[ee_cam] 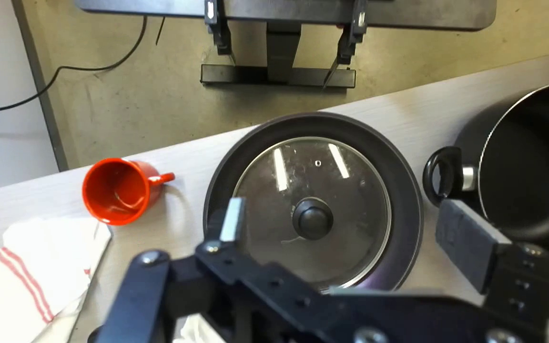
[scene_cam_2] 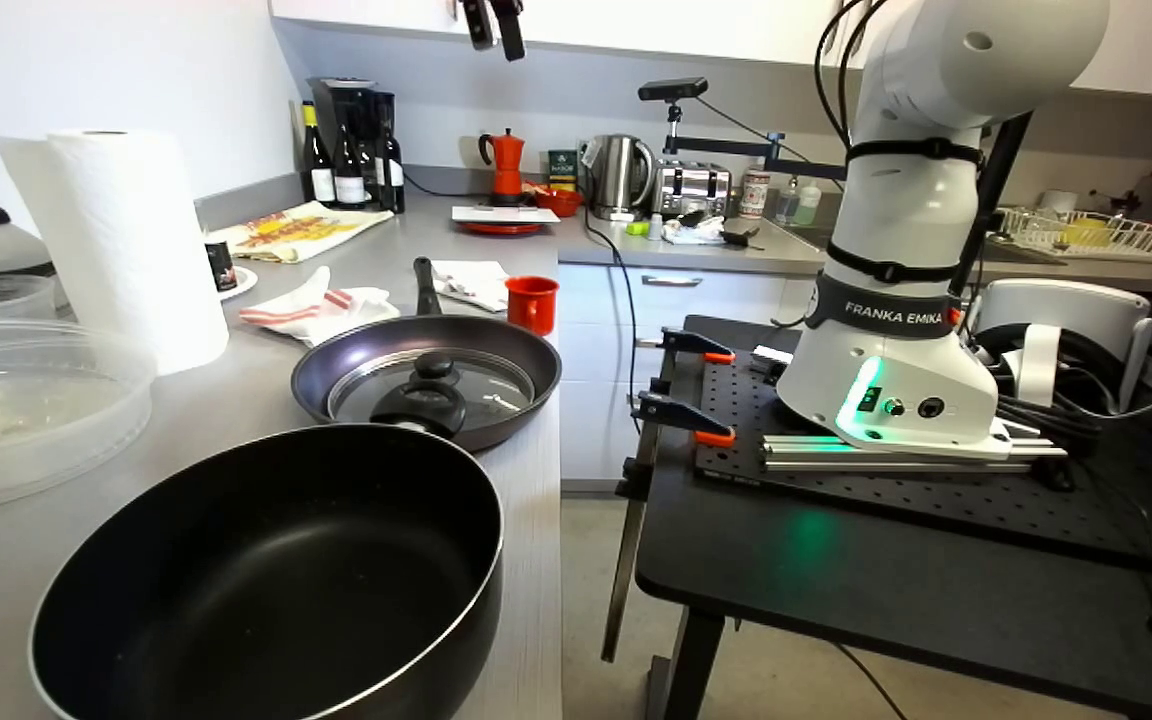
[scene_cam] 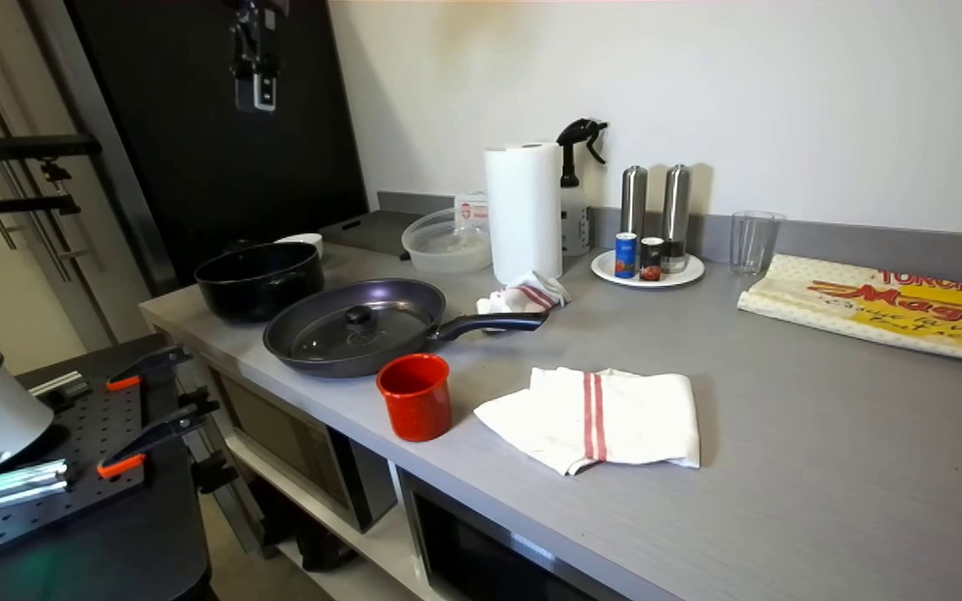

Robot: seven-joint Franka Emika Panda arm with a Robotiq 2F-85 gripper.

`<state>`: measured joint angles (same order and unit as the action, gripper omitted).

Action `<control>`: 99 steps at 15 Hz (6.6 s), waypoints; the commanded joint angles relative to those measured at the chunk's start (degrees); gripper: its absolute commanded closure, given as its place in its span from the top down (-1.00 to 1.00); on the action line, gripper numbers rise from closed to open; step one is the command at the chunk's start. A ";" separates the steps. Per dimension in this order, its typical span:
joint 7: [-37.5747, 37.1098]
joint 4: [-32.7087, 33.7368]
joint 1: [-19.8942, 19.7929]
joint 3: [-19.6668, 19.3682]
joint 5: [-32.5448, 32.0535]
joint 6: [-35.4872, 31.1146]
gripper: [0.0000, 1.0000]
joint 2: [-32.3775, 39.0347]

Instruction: Cover the pot with the lid in the pan

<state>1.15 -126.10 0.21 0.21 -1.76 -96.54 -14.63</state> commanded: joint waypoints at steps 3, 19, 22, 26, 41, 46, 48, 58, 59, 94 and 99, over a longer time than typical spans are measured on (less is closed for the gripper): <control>3.15 6.59 -0.29 -0.85 0.25 -6.19 1.00 11.89; 4.51 10.67 -0.68 0.41 2.73 -18.09 1.00 31.78; 4.27 10.53 -0.70 0.81 3.75 -20.99 1.00 34.43; 4.04 10.59 -0.85 1.00 4.53 -22.92 1.00 37.93; 2.63 10.12 0.25 1.98 4.08 -29.08 1.00 46.25; 1.91 11.11 0.62 1.78 3.83 -28.74 1.00 48.05; 1.66 11.54 0.71 1.71 3.71 -28.64 1.00 48.66; 1.04 12.71 0.93 1.74 3.66 -28.56 -0.16 49.86; 1.07 12.66 0.93 1.74 3.62 -28.56 -0.30 49.75; 0.05 -2.30 -0.18 0.43 2.83 -26.55 -0.50 18.47; -0.50 -2.38 1.17 1.56 -0.15 -22.80 -0.50 13.00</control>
<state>2.21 -127.36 0.15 1.05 0.27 -122.35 3.26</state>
